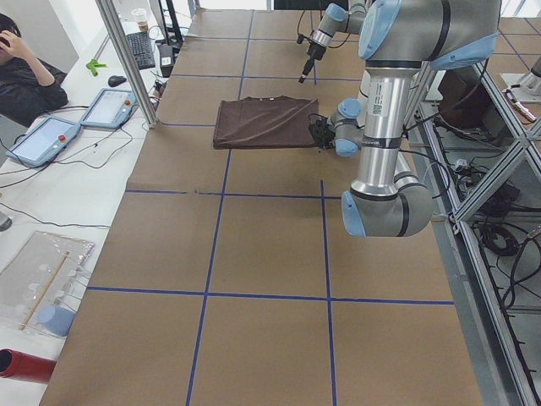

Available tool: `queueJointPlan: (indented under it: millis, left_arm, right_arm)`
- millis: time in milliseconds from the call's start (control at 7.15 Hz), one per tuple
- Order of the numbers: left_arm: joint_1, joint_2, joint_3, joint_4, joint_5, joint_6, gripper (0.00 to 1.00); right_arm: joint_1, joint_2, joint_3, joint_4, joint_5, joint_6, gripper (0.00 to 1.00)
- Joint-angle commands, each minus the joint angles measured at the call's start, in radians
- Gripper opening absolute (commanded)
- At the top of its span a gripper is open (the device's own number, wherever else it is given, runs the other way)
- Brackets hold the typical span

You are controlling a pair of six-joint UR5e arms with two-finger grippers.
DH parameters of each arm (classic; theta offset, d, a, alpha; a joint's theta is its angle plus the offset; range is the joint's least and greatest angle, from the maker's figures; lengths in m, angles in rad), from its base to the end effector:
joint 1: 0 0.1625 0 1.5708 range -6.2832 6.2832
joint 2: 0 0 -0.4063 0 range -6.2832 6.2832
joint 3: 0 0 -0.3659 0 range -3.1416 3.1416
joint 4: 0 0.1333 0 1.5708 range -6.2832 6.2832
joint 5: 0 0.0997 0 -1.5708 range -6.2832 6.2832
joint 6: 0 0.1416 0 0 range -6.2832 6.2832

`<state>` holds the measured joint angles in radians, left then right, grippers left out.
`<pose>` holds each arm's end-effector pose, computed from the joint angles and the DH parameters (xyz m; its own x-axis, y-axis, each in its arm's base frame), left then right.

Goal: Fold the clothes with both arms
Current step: 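Place both grippers at the shirt edge nearest the robot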

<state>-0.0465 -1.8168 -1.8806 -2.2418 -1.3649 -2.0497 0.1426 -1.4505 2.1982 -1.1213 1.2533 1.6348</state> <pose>0.5657 -0.1888 0.3164 0.1894 -0.4604 -0.8673 0.3662 0.8527 -0.3726 -0.4486 -0.2437 0.2733 0.3335 0.1093 0.9364 -0.4450 0.8939 0.0542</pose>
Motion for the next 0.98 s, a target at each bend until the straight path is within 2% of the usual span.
queueJointPlan:
  millis: [0, 140, 560, 699, 839]
  left_arm:
    - [0.001, -0.012, 0.005, 0.001, 0.001, -0.003, 0.29]
    - [0.001, -0.012, 0.005, 0.001, 0.001, -0.001, 0.24]
    - [0.002, -0.012, 0.008, 0.001, 0.001, -0.001, 0.24]
    - [0.002, -0.013, 0.011, 0.001, 0.001, -0.001, 0.17]
    - [0.002, -0.013, 0.009, 0.001, 0.001, -0.001, 0.0]
  right_arm:
    - [0.0, -0.001, 0.0, 0.0, 0.0, 0.0, 1.0]
    - [0.0, -0.001, -0.002, 0.0, 0.0, 0.0, 1.0]
    - [0.0, -0.002, -0.006, 0.0, -0.002, 0.0, 1.0]
    - [0.0, -0.002, -0.009, 0.0, -0.002, 0.0, 1.0]
    - [-0.003, 0.004, -0.029, -0.008, -0.003, 0.043, 0.99]
